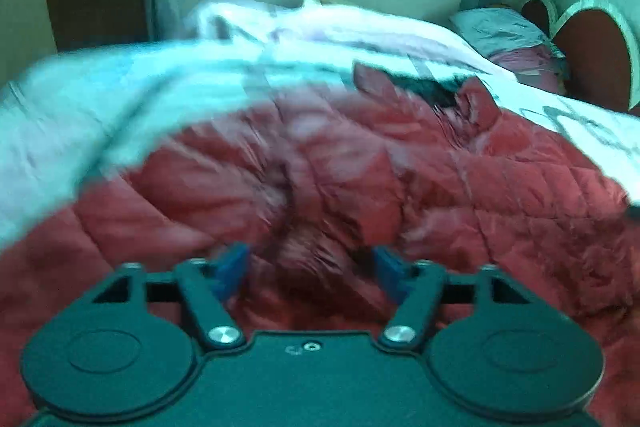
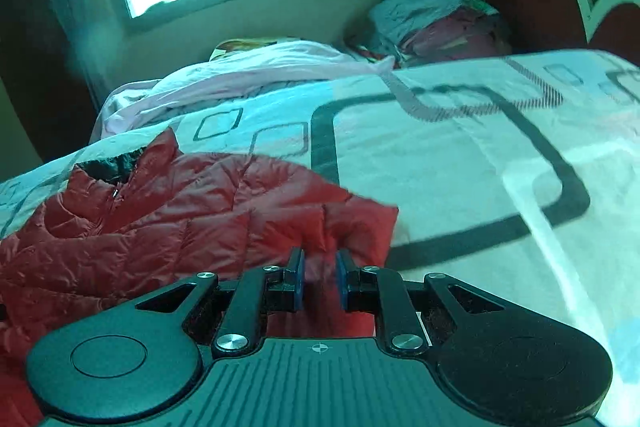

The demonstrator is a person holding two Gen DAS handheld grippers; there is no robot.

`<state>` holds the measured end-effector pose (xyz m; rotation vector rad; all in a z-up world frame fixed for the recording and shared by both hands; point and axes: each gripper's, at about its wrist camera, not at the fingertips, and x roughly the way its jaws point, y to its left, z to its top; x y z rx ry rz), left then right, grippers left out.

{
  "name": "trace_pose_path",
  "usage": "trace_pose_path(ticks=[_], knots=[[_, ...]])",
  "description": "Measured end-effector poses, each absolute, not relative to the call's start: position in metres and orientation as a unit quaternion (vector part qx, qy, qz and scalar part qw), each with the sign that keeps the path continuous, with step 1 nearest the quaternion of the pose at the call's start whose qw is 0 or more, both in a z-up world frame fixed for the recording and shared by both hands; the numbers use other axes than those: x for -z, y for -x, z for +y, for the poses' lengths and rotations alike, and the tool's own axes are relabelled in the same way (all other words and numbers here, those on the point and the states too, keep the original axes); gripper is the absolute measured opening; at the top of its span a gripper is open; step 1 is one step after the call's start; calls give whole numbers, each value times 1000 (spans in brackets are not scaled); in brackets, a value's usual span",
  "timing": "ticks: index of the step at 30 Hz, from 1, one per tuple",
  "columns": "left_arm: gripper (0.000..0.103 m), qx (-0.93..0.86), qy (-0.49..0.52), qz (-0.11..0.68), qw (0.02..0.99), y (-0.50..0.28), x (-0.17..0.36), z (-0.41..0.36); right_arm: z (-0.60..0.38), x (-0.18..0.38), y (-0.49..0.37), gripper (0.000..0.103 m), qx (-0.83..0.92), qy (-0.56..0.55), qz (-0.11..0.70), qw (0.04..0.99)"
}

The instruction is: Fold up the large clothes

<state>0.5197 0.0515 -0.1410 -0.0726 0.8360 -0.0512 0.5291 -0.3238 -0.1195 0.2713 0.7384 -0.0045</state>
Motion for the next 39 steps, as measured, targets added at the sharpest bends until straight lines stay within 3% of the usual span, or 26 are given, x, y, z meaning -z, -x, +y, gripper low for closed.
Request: trace_pose_path(ticks=[1,2,7,8,10,11,12,13,19,23,39], knots=[[41,30,53,409,911,-520,145,54,-322,124,-531,16,2,-129,368,921],[21,28,55,403,913,-517,145,54,-319,128,-533,16,3,-124,378,917],[18,38,42,404,913,-493,145,55,-314,133,-516,16,-7,-92,384,919],[19,41,38,406,912,-491,146,54,-314,134,-514,16,-10,-89,384,919],[30,30,40,406,913,-489,139,59,-315,133,-515,16,-13,-88,384,919],[43,6,38,390,920,-483,130,64,-318,127,-514,16,-12,-94,374,922],[66,-19,30,365,930,-475,119,70,-321,119,-511,17,-10,-99,355,929],[75,-43,28,339,939,-469,111,74,-325,112,-511,17,-5,-99,339,935],[71,4,1,318,948,-501,105,45,-330,121,-554,17,7,-93,356,930],[70,36,-47,396,916,-536,141,14,-324,142,-571,16,3,-70,387,920],[70,40,-67,386,919,-502,128,-13,-309,117,-498,18,-12,-80,380,921]])
